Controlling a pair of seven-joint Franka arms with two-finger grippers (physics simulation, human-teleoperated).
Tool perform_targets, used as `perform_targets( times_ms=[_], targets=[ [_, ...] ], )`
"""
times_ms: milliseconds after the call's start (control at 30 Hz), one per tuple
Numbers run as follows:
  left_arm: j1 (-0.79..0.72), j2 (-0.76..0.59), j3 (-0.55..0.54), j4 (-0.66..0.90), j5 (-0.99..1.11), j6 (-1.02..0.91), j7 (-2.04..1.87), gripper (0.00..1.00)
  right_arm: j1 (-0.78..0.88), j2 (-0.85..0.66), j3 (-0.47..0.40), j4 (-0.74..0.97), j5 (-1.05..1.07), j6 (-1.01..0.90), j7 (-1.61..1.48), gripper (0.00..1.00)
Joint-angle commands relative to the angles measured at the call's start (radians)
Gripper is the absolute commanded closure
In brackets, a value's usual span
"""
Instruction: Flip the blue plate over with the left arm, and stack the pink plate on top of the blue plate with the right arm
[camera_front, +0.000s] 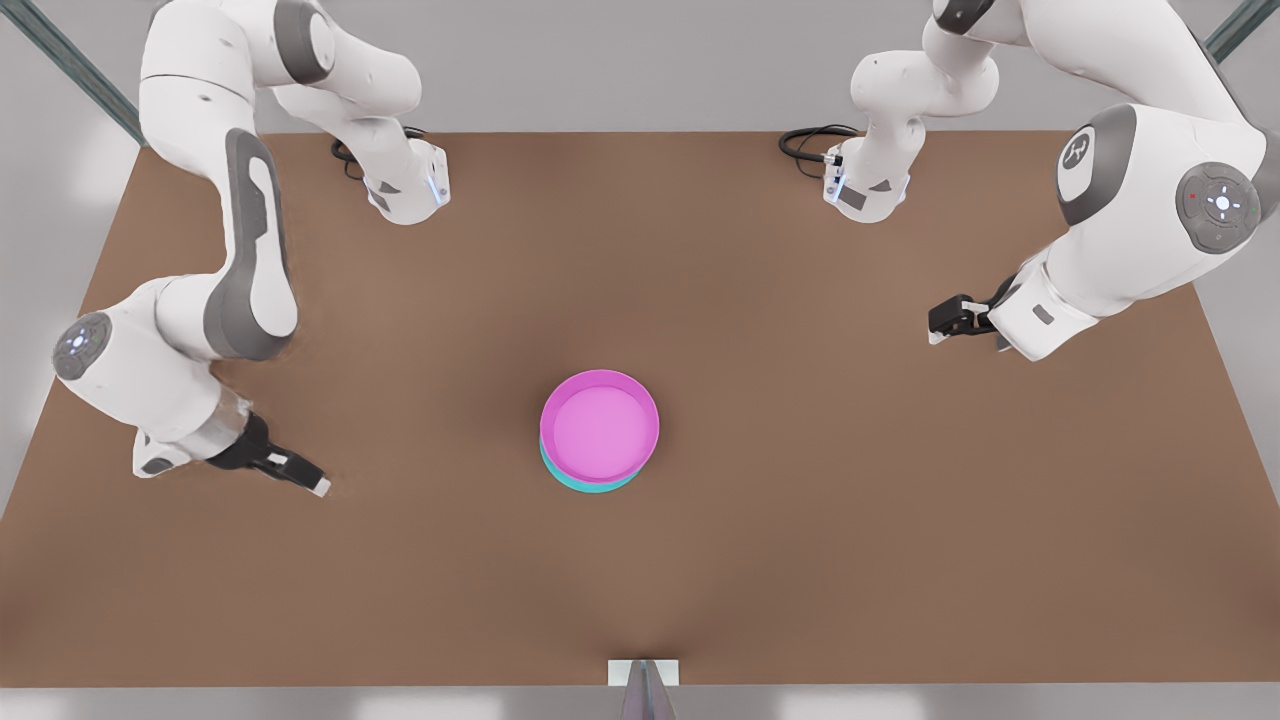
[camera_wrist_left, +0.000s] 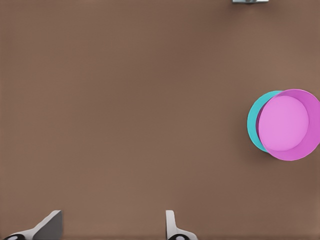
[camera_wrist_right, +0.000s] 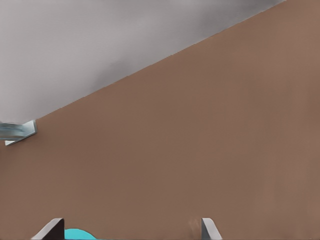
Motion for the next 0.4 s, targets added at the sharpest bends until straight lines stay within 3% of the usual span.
perform_targets(
  times_ms=[0, 100, 167, 200, 367],
  targets=[
    [0.0, -0.001, 0.0, 0.0, 0.002, -0.003, 0.001, 0.0, -0.046, -0.007, -0.01, 0.11, -0.141, -0.502, -0.211, 0.0],
    [0.0, -0.001, 0.0, 0.0, 0.005, -0.052, -0.003, 0.0, -0.026, -0.136, -0.004, 0.087, -0.152, -0.607, -0.181, 0.0],
    [0.0, 0.0, 0.0, 0.0, 0.008, -0.06, -0.003, 0.0, -0.026, -0.369, -0.001, -0.224, -0.158, -0.432, -0.179, 0.0],
    [0.0, 0.0, 0.001, -0.001, 0.008, -0.06, -0.003, 0.0, -0.026, -0.435, 0.001, -0.296, -0.185, -0.386, -0.179, 0.0],
    [0.0, 0.0, 0.001, -0.004, 0.008, -0.078, -0.002, 0.0, -0.026, -0.469, 0.004, -0.261, -0.21, -0.424, -0.181, 0.0]
  ],
)
